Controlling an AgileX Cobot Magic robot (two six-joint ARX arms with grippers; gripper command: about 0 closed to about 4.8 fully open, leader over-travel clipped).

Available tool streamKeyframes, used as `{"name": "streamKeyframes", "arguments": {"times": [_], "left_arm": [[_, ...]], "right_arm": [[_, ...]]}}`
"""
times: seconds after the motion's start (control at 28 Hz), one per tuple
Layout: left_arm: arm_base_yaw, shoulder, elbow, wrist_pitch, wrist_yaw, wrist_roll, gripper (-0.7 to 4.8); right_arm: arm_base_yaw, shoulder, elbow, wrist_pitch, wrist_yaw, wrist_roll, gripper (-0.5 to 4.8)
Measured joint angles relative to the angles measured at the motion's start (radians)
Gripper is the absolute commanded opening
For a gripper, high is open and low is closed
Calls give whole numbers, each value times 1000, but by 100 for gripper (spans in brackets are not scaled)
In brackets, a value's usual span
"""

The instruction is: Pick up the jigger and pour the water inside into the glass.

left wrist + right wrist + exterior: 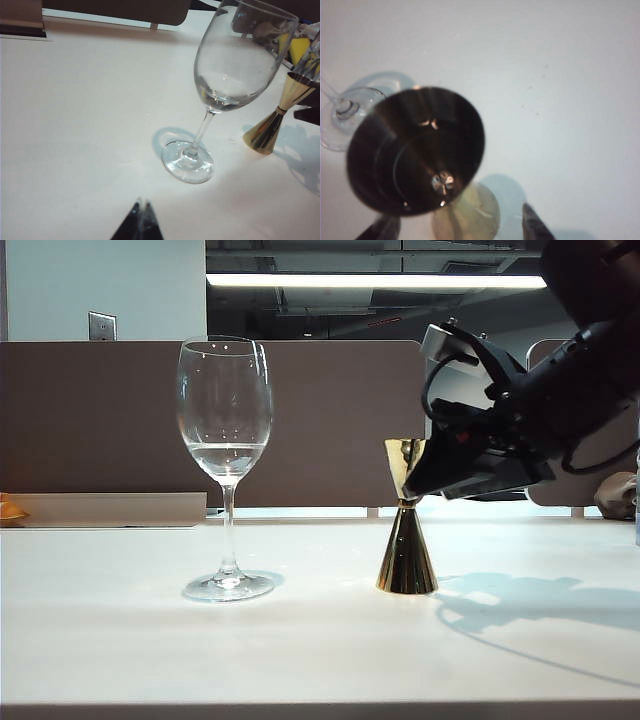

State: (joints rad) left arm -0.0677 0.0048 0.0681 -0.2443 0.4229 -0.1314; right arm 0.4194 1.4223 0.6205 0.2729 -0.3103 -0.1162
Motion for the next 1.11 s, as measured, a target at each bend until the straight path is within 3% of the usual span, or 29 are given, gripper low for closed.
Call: {"name": "streamKeyframes", "arguments": {"times": [0.82, 0.86, 0.93, 1.11], "left_arm": [[0, 0, 0, 0, 0, 0, -5], [0, 0, 0, 0, 0, 0, -5], [0, 0, 0, 0, 0, 0, -5], [0, 0, 0, 0, 0, 0, -5]], "right_arm": [[26, 148, 66, 87, 0, 17, 304], [26, 155, 66, 95, 0, 17, 292], [26, 167, 66, 97, 2, 18, 218], [26, 175, 66, 112, 2, 18, 179]]}}
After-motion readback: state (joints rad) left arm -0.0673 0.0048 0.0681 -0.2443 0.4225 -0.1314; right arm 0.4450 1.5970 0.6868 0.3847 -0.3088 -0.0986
